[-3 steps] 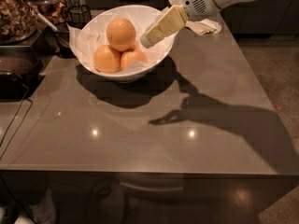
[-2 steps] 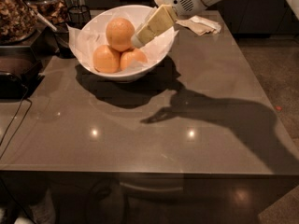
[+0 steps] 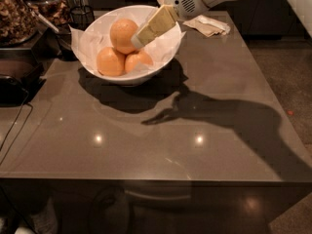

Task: Pick orange from white bowl

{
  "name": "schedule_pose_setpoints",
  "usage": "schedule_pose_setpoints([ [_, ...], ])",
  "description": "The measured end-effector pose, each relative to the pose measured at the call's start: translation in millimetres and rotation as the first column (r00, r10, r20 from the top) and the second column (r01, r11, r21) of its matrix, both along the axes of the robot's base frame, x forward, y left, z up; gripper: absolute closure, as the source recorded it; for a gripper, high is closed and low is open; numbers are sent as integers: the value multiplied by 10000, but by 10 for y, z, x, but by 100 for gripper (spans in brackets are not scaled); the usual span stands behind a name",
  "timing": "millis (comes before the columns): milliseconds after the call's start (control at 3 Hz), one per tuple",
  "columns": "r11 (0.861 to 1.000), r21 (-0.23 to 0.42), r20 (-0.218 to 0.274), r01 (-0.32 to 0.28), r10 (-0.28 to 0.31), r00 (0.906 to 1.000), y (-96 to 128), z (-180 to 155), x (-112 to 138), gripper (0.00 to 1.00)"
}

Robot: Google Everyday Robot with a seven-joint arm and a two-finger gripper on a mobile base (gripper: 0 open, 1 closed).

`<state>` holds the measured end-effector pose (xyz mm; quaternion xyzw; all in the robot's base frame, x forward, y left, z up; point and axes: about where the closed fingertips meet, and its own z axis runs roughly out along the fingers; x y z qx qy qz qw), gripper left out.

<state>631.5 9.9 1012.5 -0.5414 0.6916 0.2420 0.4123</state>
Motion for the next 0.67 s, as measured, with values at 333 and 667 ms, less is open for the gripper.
schedule_pose_setpoints([
  [333, 10000, 3, -95, 91, -91, 9999, 144, -20, 186, 0],
  [667, 9997, -51, 13, 249, -249, 9997, 276, -33, 365, 0],
])
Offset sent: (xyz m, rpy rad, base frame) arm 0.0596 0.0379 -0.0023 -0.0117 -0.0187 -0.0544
